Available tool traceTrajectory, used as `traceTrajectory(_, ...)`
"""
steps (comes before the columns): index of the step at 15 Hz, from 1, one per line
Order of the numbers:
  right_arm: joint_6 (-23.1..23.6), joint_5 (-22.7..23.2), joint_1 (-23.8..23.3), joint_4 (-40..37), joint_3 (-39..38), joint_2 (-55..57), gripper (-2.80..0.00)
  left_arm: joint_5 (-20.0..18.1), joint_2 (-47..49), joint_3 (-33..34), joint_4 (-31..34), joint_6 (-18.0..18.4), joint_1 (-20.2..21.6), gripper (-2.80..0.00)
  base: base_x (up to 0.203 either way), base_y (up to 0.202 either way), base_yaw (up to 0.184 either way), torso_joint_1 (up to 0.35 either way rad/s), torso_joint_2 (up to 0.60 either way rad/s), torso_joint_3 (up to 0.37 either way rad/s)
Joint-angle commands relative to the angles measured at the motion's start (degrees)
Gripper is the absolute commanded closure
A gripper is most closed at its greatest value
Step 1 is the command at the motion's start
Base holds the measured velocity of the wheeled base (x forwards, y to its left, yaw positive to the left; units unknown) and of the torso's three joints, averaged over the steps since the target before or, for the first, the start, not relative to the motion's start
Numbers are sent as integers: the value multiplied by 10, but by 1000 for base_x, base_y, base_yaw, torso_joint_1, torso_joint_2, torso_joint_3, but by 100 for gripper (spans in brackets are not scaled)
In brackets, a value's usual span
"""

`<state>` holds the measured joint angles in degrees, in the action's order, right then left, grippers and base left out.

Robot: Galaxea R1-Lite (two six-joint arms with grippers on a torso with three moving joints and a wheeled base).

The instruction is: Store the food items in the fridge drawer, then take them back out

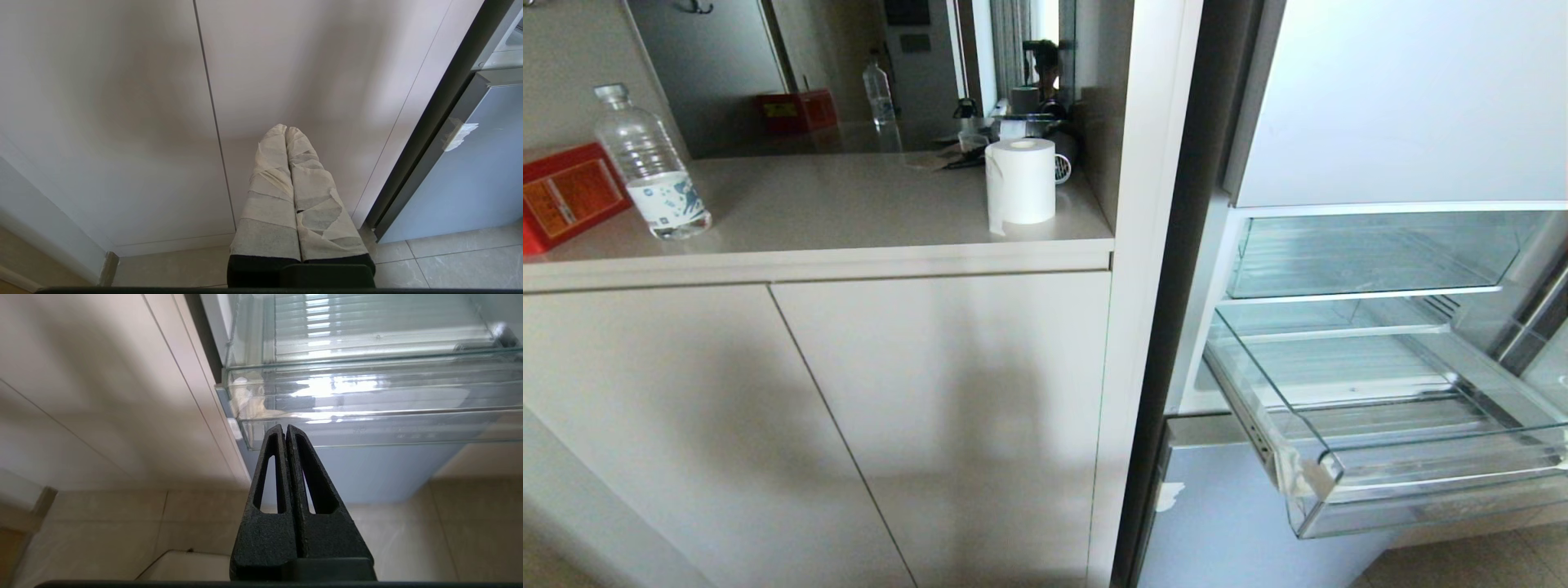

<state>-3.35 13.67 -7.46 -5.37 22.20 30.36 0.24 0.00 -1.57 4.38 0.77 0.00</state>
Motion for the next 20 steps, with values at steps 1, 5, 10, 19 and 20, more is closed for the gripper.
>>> traceTrajectory(1, 6, 4, 1, 0, -42, -111, 0, 0, 0, 0, 0, 0, 0, 0, 0, 0, 0, 0, 0, 0)
traceTrajectory(5, 37, -42, 75, -45, -108, -197, 0, 0, 0, 0, 0, 0, 0, 0, 0, 0, 0, 0, 0, 0)
traceTrajectory(10, 127, -90, 78, -56, -173, -303, 0, 0, 0, 0, 0, 0, 0, 0, 0, 0, 0, 0, 0, 0)
traceTrajectory(19, 104, -103, 77, 48, -223, -304, 0, 0, 0, 0, 0, 0, 0, 0, 0, 0, 0, 0, 0, 0)
traceTrajectory(20, 104, -103, 77, 49, -223, -304, 0, 0, 0, 0, 0, 0, 0, 0, 0, 0, 0, 0, 0, 0)
